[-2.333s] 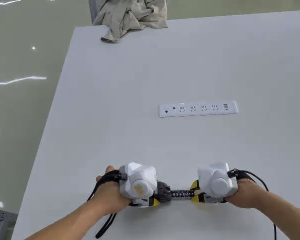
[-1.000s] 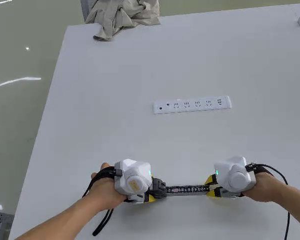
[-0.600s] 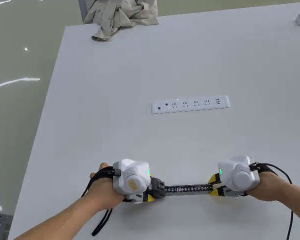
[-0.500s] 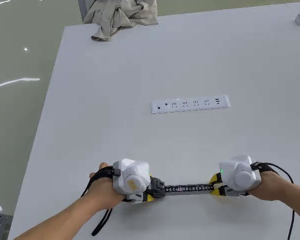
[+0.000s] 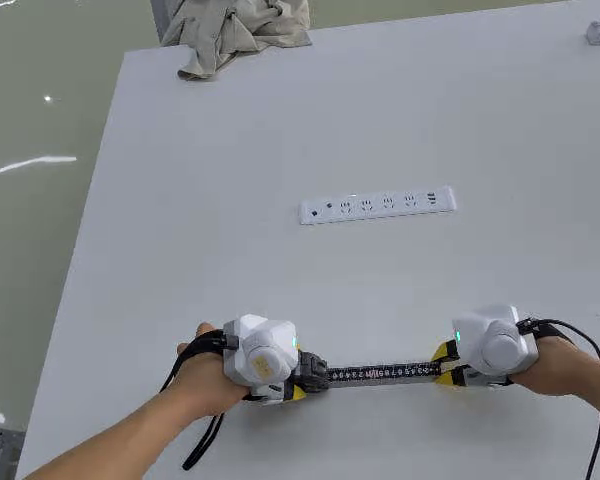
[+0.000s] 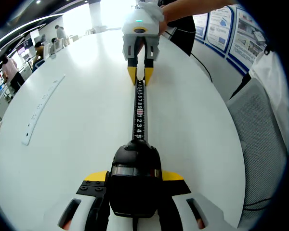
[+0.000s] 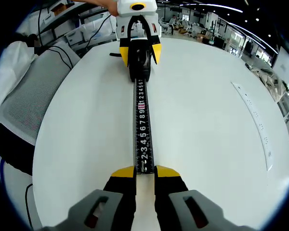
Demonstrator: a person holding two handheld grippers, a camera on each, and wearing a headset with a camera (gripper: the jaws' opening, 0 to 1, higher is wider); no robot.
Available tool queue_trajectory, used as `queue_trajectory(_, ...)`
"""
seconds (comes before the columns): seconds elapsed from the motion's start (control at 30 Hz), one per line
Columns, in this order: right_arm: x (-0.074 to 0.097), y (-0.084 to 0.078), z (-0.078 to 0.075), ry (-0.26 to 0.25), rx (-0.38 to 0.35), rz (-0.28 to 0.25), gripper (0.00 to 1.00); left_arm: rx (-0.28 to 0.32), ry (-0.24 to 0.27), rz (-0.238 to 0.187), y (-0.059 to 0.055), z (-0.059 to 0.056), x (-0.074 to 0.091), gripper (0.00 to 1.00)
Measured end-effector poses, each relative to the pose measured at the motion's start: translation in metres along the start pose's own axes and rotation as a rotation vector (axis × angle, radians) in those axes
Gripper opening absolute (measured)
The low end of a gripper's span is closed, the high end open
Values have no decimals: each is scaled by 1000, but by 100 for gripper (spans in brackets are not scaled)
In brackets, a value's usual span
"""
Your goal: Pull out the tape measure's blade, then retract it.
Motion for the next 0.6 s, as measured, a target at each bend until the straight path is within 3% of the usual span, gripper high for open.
queue_trajectory(0.6, 8, -21, 1, -7, -20, 10, 13, -4, -2, 8, 0, 0, -1, 36)
Point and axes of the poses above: the centre of the closed fingertips' face, and the gripper's own axes: x roughly backward along the fingers, z roughly to its left, y roughly out of its top, the point moved 9 cm from there along x, roughly backward along the fingers, and after that the axes turned 11 degrees about z, right-handed, at the moved point
